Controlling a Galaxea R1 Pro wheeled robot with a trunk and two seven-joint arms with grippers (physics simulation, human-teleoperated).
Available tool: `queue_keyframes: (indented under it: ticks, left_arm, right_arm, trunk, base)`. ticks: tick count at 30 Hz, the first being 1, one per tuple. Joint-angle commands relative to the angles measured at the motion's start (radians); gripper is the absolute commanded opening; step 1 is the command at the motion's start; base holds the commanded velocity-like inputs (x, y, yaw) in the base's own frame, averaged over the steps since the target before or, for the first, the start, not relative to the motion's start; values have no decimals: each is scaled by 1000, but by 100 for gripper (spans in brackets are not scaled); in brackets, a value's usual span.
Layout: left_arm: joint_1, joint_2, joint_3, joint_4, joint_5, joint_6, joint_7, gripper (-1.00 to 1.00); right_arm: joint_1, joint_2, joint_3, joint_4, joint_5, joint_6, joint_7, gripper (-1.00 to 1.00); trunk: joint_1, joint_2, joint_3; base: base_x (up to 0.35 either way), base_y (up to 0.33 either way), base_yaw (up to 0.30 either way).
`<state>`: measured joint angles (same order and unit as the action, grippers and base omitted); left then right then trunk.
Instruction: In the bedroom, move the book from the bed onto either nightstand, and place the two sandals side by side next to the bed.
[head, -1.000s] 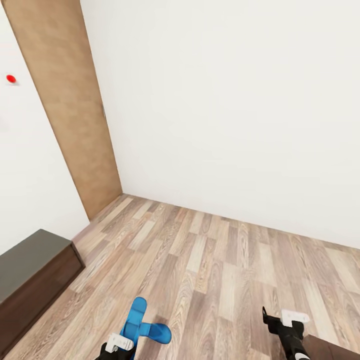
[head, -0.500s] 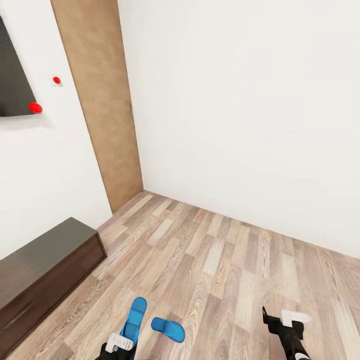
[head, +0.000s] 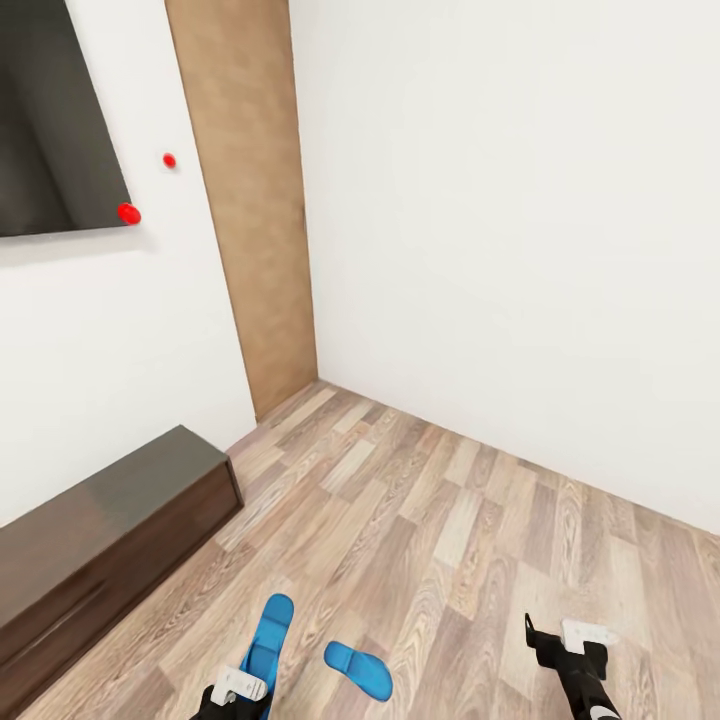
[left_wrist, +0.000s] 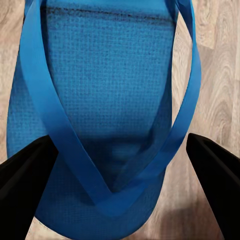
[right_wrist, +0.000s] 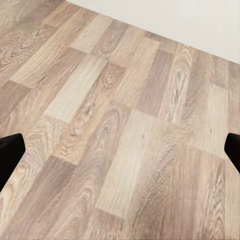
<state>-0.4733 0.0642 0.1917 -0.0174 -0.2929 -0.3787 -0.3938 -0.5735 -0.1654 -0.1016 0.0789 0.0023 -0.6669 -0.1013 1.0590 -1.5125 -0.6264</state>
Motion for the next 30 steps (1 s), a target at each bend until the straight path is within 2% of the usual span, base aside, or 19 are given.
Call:
queue_keyframes:
  ticks: [1,13,17,30]
  left_arm:
    - [-1,0,9,1,-9,-3,-2,-100]
    - [-1,0,9,1,-8,-3,-3,-100]
    - [-1,0,9,1,-9,-3,-4,-100]
    - [-1,0,9,1,-9,-3,-4,-100]
  right_arm:
    - [-2,0,-6,4,1,-7,2,100]
    - [-2,0,-6,4,1,-7,2,100]
    - [-2,0,-6,4,1,-7,2,100]
    - [-2,0,-6,4,1,-7,2,100]
  trunk:
    - [0,0,-1]
    - [0,0,-1]
    - [0,0,-1]
    - [0,0,-1]
  base:
    - [281,0,16]
    - [283,0,2]
    - [108,0,24]
    - [3,0,265]
